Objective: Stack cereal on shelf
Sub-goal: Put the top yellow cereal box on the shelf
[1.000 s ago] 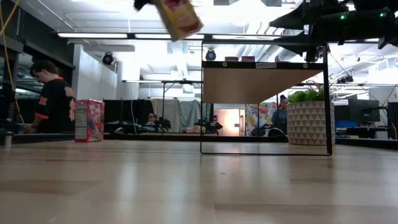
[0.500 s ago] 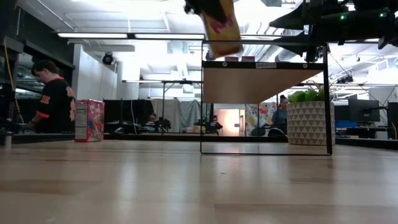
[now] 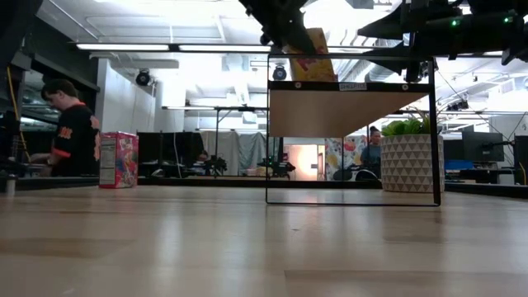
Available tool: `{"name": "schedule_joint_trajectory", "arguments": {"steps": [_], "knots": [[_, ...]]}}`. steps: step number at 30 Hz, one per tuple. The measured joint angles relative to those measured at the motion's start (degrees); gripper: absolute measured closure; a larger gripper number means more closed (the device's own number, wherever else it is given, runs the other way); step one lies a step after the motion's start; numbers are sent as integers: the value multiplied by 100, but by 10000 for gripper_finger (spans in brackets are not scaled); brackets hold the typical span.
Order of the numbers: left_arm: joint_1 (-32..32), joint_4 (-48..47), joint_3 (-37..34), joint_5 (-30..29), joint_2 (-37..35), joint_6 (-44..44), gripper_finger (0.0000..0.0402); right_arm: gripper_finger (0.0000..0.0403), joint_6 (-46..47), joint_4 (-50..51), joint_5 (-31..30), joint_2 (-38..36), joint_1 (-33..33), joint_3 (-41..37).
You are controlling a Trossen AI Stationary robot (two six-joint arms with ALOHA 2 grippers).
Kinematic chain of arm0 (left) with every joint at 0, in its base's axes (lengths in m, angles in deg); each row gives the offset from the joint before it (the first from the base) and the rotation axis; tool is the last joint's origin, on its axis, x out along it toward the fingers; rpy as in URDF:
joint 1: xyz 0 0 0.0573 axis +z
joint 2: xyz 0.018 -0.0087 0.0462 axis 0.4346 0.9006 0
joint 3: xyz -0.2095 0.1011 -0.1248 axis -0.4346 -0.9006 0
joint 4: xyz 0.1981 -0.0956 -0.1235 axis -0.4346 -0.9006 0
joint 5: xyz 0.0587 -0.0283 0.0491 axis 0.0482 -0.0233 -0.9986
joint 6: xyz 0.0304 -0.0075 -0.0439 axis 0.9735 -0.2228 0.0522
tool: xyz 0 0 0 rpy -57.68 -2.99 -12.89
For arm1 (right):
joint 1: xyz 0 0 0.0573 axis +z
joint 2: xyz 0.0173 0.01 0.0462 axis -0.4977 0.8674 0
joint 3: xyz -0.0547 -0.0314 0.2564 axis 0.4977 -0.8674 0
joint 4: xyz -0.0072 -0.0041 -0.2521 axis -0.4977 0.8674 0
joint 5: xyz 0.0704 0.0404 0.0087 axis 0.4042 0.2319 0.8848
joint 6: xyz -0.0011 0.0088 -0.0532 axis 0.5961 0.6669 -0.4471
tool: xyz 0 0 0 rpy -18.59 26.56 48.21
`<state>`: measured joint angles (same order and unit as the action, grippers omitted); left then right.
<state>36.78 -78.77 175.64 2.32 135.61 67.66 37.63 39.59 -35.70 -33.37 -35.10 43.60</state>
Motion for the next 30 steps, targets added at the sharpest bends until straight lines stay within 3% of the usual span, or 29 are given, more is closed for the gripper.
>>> {"name": "schedule_joint_trajectory", "arguments": {"steps": [14, 30], "knots": [[0, 147, 14, 205, 174, 56, 208, 107, 137, -13, -2, -2, 0, 0], [42, 409, -4, 252, -53, 89, 202, 107, 112, -15, -3, -2, 0, 0]]}}
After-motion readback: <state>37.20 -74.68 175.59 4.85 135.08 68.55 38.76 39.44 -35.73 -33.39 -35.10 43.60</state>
